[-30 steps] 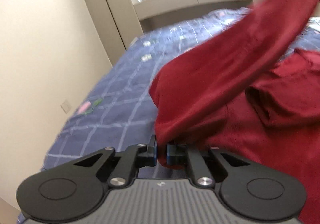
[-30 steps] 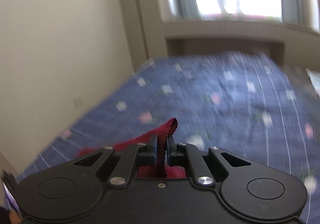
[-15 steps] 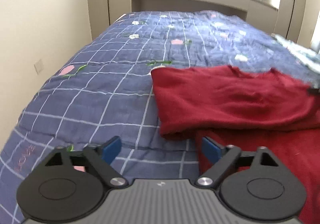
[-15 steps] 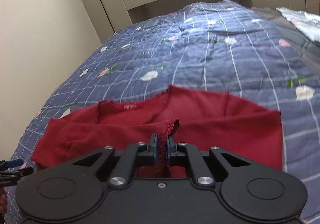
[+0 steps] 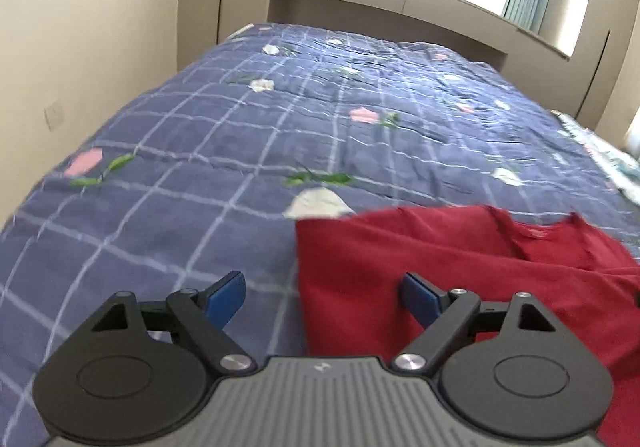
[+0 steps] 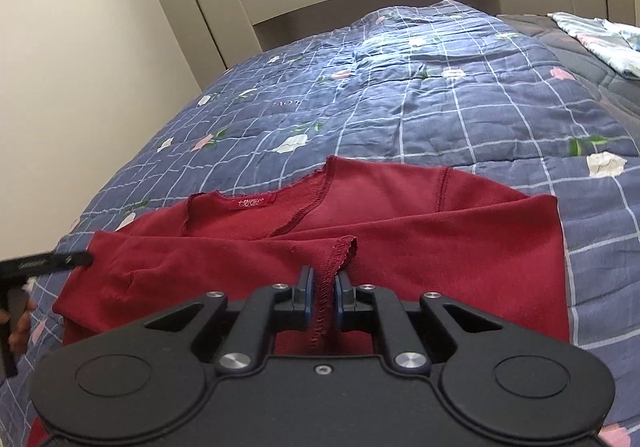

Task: Fold small clothes
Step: 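Fold the side over the body and open both tools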

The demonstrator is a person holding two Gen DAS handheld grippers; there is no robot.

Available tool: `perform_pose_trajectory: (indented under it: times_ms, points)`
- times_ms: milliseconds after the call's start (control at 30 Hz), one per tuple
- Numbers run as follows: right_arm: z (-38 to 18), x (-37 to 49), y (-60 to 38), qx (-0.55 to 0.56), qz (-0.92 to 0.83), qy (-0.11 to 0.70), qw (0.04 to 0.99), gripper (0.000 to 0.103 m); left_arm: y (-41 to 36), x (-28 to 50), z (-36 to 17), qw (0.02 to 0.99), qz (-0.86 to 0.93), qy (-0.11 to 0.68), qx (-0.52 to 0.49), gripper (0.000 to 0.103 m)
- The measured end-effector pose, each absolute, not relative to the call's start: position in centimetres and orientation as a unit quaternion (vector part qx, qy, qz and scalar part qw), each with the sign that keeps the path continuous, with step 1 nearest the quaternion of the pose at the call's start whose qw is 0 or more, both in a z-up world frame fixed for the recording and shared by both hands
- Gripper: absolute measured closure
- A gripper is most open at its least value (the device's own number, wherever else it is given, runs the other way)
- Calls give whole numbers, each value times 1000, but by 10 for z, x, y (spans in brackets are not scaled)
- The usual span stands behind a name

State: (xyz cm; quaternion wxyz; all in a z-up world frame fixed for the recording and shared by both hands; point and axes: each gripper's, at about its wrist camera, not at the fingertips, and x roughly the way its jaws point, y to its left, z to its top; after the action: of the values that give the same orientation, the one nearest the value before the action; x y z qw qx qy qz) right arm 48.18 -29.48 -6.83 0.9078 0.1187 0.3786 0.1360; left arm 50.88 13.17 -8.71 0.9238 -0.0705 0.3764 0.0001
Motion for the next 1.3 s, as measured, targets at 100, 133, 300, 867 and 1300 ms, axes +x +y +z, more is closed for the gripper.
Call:
perform_pose_trajectory:
  times_ms: [100, 133, 300, 867, 1300]
  points:
    - [-68, 482, -294, 115, 138, 377, 909, 92, 129, 515, -99, 925, 18, 375, -57, 14]
    - [-68, 482, -294, 113, 138, 377, 909, 92, 127, 516, -105, 924, 27, 379, -47, 14]
    - [-72, 479, -293, 101, 129, 370, 914, 93, 125, 512, -114, 928, 39, 368, -46, 11]
    - [-51, 464, -256, -35, 60, 288, 955, 20, 118, 463, -95, 943, 35, 329, -23, 0]
    - [-90, 460, -266, -90, 37, 309, 946, 6, 149, 459, -114, 928, 51, 356, -94, 0]
